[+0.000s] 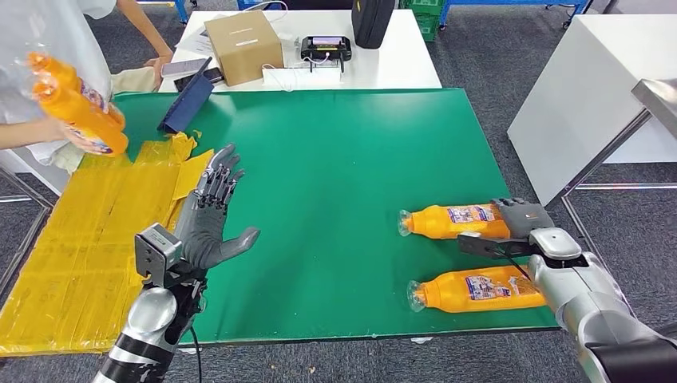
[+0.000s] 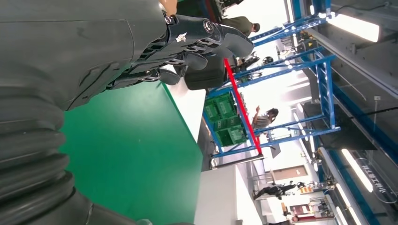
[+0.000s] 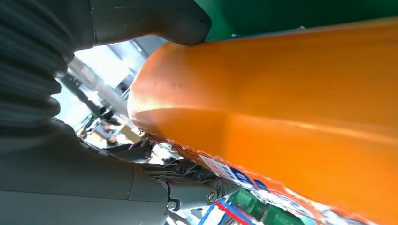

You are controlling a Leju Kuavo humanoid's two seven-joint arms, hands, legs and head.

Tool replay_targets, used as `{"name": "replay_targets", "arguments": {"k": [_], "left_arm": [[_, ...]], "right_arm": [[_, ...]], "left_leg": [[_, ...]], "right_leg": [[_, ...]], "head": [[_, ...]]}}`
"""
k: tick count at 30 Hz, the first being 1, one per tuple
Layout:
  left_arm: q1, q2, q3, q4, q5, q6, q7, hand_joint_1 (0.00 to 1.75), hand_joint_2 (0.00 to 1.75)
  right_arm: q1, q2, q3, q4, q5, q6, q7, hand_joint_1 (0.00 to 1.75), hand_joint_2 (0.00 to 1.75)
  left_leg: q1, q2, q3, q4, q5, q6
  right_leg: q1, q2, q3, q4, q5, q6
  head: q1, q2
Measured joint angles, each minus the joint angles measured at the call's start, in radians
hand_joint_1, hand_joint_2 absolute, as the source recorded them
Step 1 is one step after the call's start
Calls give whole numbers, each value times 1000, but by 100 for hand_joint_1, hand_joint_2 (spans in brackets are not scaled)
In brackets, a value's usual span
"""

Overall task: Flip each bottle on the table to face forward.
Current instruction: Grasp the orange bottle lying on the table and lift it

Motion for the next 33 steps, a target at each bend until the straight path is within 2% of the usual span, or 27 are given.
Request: {"name": "replay_targets", "arguments": {"k": [6, 8, 9, 10, 12, 13, 14, 23, 33], "left_arm": [[0, 0, -1, 8, 14, 6, -10, 0, 175], [0, 0, -1, 9, 15, 7, -10, 0, 175], [0, 0, -1, 9, 15, 8, -11, 0, 175], [0, 0, -1, 9, 16, 8, -11, 0, 175], [0, 0, -1, 11, 16, 9, -11, 0, 175], [0, 0, -1, 12, 17, 9, -11, 0, 175], [0, 0, -1, 14, 17, 9, -12, 0, 175], [-1, 0, -1, 23, 22, 10, -13, 0, 175], [-1, 0, -1, 24, 22, 10, -13, 0, 175]], "right_arm": [[6, -12, 2, 0, -3, 34, -38, 175, 175], [6, -13, 5, 0, -1, 40, -41, 170, 175], [6, -14, 8, 0, 0, 42, -42, 158, 175], [6, -14, 11, 0, 1, 45, -42, 132, 175], [6, -14, 20, 0, 4, 50, -41, 51, 175], [6, -14, 25, 0, 8, 54, -40, 19, 175], [7, -14, 31, 0, 12, 59, -37, 2, 175], [5, 0, 98, -2, 51, 77, 0, 0, 175], [2, 4, 114, -2, 52, 77, 0, 0, 175]], "left_leg": [[0, 1, 16, 0, -7, 0], [1, 1, 18, 0, -8, 1], [1, 1, 19, 0, -8, 0], [1, 1, 20, 0, -9, 0], [2, 1, 22, 0, -10, 0], [2, 1, 23, 0, -11, 0], [2, 1, 24, 0, -11, 0], [3, 2, 27, 0, -13, 0], [3, 2, 27, 0, -13, -1]], "right_leg": [[0, 1, 11, -1, -6, 0], [0, 1, 14, -1, -7, 1], [0, 1, 15, -1, -8, 1], [0, 1, 16, -2, -8, 1], [0, 1, 19, -2, -8, 1], [0, 1, 20, -3, -9, 1], [0, 1, 21, -3, -9, 1], [1, 2, 25, -4, -10, 0], [1, 2, 25, -4, -10, 0]], "head": [[0, 0], [0, 0], [0, 0], [0, 0], [0, 0], [0, 0], [0, 0], [1, 0], [0, 0]]}}
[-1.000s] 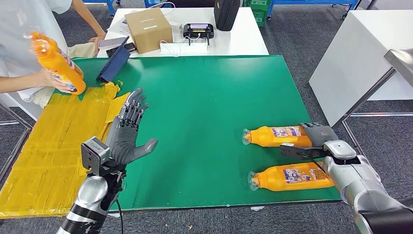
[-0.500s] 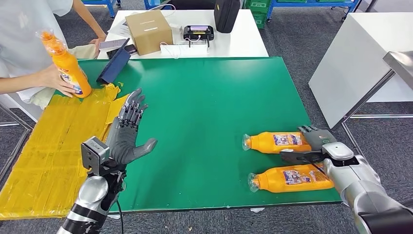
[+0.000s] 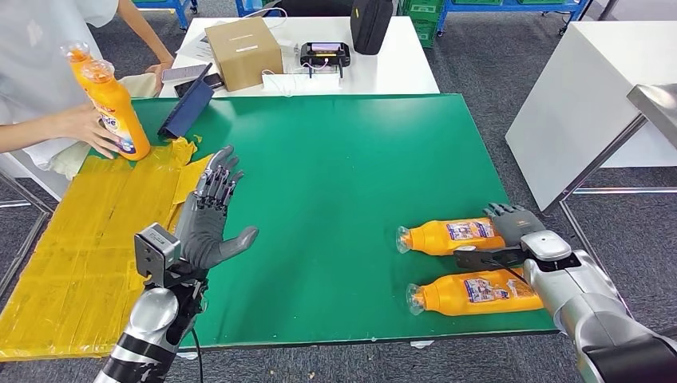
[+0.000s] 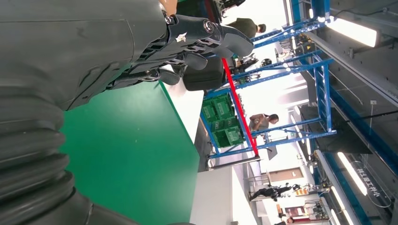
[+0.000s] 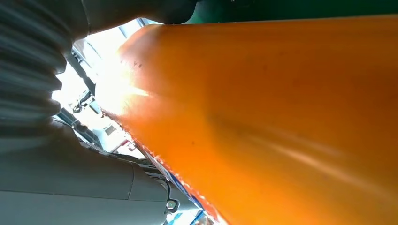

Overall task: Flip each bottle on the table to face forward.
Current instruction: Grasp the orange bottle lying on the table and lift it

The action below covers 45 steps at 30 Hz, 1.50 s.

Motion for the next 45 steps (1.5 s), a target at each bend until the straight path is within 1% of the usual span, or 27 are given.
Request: {"name": "replay_targets", "arguments": {"k": [9, 10, 13, 14, 19, 38, 40, 41, 43, 45], "left_arm": [[0, 0, 0, 0, 1, 2, 0, 0, 175], [0, 0, 0, 0, 1, 2, 0, 0, 175], [0, 0, 0, 1, 2, 2, 0, 0, 175], [0, 0, 0, 1, 2, 3, 0, 0, 175], [0, 0, 0, 2, 5, 12, -1, 0, 175], [0, 0, -25, 1, -20, 51, -25, 0, 175], [4, 0, -25, -3, -27, 57, -22, 0, 175], [9, 1, -25, -9, -35, 63, -16, 0, 175], [28, 3, -24, -30, -59, 69, 6, 0, 175], [53, 3, -23, -58, -96, 62, 34, 0, 175]], "right_arm": [[-7, 11, 20, 0, -3, 7, -5, 0, 175], [-9, 13, 25, 0, -8, 11, -10, 16, 175], [-15, 16, 38, -1, -28, 32, -28, 147, 175], [-16, 16, 41, -1, -38, 40, -36, 175, 175], [-18, 11, 55, -1, -84, 57, -70, 175, 175], [-13, -2, 76, -1, -198, 51, -117, 175, 175], [-3, 2, 73, -3, -228, 2, -119, 175, 175], [6, 9, 68, -8, -250, -46, -115, 175, 175], [44, 35, 45, -34, -304, -180, -91, 175, 175], [106, 73, 4, -100, -358, -319, -60, 175, 175]], "left_leg": [[0, 0, 0, 0, 0, 0], [0, 0, 0, 0, 0, 0], [1, 0, 1, 0, 0, -1], [1, 0, 1, 0, -1, -1], [1, 4, 3, 0, -3, -2], [2, 5, 6, 0, -4, -3], [3, 6, 6, 0, -4, -3], [3, 7, 6, 0, -5, -3], [4, 11, 5, 0, -5, -4], [4, 12, 5, -1, -5, -4]], "right_leg": [[0, 0, 1, 0, 0, 0], [0, 1, 1, 0, 0, 0], [1, 1, 1, 0, 0, 0], [1, 1, 1, 0, 0, 0], [1, 4, 2, 0, -1, -1], [3, 5, 4, 0, -1, -2], [4, 5, 10, 0, -1, -2], [4, 6, 13, 0, -1, -3], [5, 9, 16, 0, 0, -3], [5, 10, 15, 0, 0, -3]], "head": [[0, 0], [0, 0], [0, 0], [0, 0], [0, 0], [0, 0], [0, 0], [0, 0], [0, 0], [0, 0]]}}
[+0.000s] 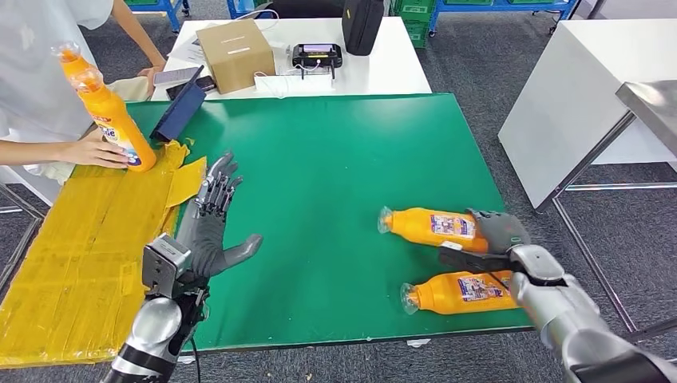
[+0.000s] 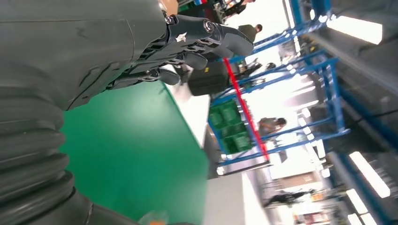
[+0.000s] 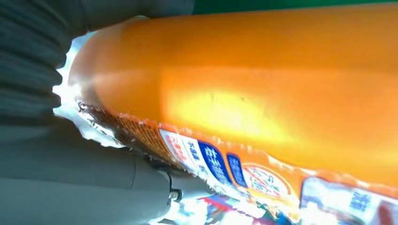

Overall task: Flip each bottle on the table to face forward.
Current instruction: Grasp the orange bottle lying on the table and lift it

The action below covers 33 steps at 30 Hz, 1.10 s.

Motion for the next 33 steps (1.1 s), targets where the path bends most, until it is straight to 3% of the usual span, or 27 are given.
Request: {"name": "replay_targets", "arguments": {"k": [3, 7, 10, 13, 17, 23, 33], "left_arm": [[37, 0, 0, -37, -59, -20, 38, 0, 175], [57, -1, -8, -49, -101, -31, 57, 0, 175], [61, -2, -21, -49, -110, -31, 59, 0, 175], [62, -2, -26, -49, -112, -31, 59, 0, 175], [62, -1, -32, -49, -112, -31, 59, 0, 175], [50, -2, -47, -49, -112, -35, 60, 0, 175], [12, -3, -78, -48, -56, -67, 54, 0, 175]], "right_arm": [[136, 71, -89, -208, -79, -114, 11, 175, 175], [305, 182, -193, -562, -233, -178, -58, 175, 175], [387, 254, -238, -792, -327, -216, -117, 175, 175], [433, 297, -254, -928, -352, -224, -134, 175, 175], [465, 328, -266, -1025, -424, -215, -178, 175, 175], [471, 373, -226, -1085, -535, -127, -211, 175, 175], [424, 423, -76, -987, -537, -21, -182, 175, 175]], "left_leg": [[0, -5, -6, 0, 3, 0], [0, -15, -22, 0, 9, -1], [0, -18, -28, 0, 10, -1], [-1, -17, -31, 0, 10, -1], [-3, -18, -33, 0, 9, -1], [-3, -17, -33, 0, 9, -1], [-3, -16, -33, 0, 10, -1]], "right_leg": [[1, -2, -6, 1, 0, 0], [1, -14, -20, 5, -1, 0], [1, -17, -25, 5, -1, 0], [-1, -16, -29, 5, -1, 0], [-3, -16, -30, 5, -1, 0], [-3, -15, -31, 5, -1, 0], [-3, -15, -32, 5, -1, 0]], "head": [[-1, 0], [-1, 0], [0, 0], [0, 0], [0, 0], [0, 0], [0, 0]]}}
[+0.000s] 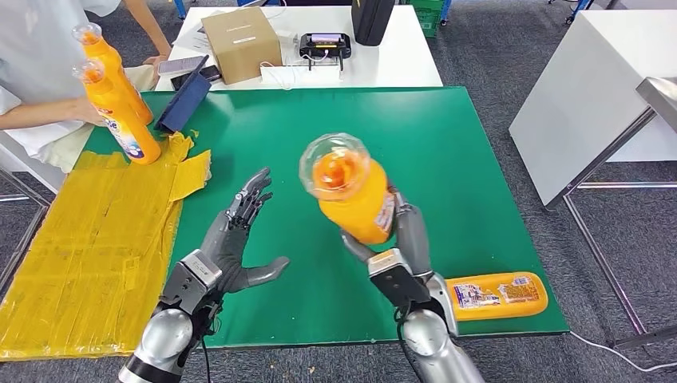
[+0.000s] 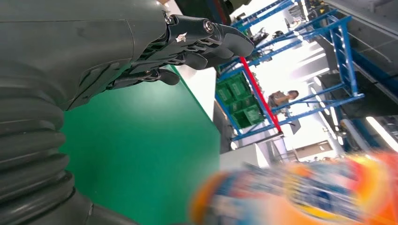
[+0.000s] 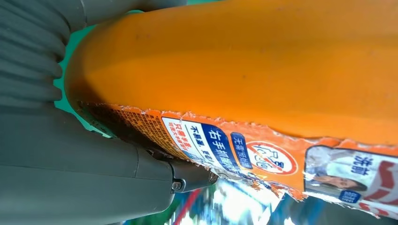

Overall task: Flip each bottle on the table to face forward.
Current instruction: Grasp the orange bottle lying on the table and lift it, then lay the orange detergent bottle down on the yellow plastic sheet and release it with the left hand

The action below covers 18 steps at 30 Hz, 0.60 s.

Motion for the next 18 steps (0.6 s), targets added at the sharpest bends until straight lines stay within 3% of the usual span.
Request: {"name": "replay_targets", "arguments": {"k": [5, 18], "left_arm": [[-10, -4, -23, 0, 16, -6, -9, 0, 175], [-38, -9, -61, 0, 31, -13, -24, 0, 175]], "right_arm": [[-37, 30, 82, 126, -13, 39, 11, 175, 175], [-103, 72, 181, 308, -15, 92, 18, 175, 175]], "left_leg": [[0, 0, 0, 0, 0, 0], [0, 1, -1, 0, 0, 0]], "right_leg": [[0, 0, 0, 0, 0, 0], [0, 0, -1, 0, 0, 0]], "head": [[0, 0], [0, 0]]}}
